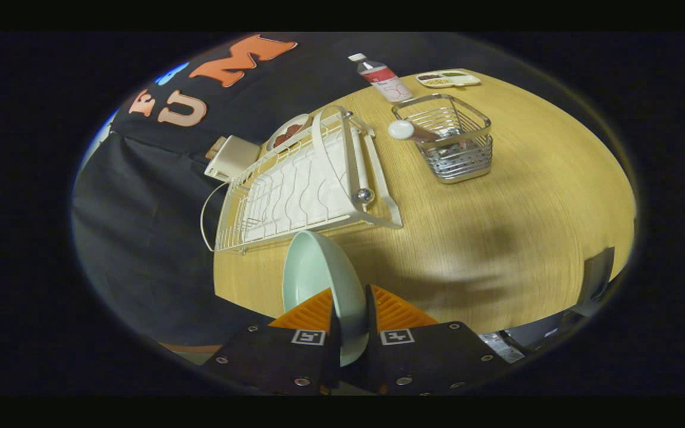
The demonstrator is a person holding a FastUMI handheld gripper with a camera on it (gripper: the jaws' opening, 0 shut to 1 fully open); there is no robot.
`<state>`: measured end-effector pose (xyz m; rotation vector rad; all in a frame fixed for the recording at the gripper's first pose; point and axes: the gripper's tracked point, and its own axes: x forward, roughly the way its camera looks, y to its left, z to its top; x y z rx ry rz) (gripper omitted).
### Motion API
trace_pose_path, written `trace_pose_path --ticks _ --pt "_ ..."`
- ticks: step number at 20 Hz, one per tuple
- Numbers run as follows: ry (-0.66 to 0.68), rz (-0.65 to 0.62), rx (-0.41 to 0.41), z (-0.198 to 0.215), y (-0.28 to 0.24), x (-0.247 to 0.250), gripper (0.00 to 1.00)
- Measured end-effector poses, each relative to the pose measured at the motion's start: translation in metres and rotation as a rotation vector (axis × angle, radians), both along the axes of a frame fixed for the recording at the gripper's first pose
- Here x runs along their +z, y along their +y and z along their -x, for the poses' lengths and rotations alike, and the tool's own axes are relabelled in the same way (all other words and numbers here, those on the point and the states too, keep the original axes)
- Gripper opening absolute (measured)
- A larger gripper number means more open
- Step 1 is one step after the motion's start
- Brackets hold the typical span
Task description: Take the plate from the dish rack, then take the spoon from the basket and place it into the plate.
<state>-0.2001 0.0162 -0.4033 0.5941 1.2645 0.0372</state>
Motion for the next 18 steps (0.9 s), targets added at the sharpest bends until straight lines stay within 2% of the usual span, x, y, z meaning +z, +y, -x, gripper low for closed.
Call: trace_pose_path --ticks 8,13,18 --pt "-0.04 -0.087 -0.074 -0.004 0.007 -0.033 0.19" --pt "-0.038 -0.084 -0.106 -0.003 0.005 -0.044 0.2" --pt "-0.078 -0.017 -0.126 -0.014 -0.012 -0.041 0.5"
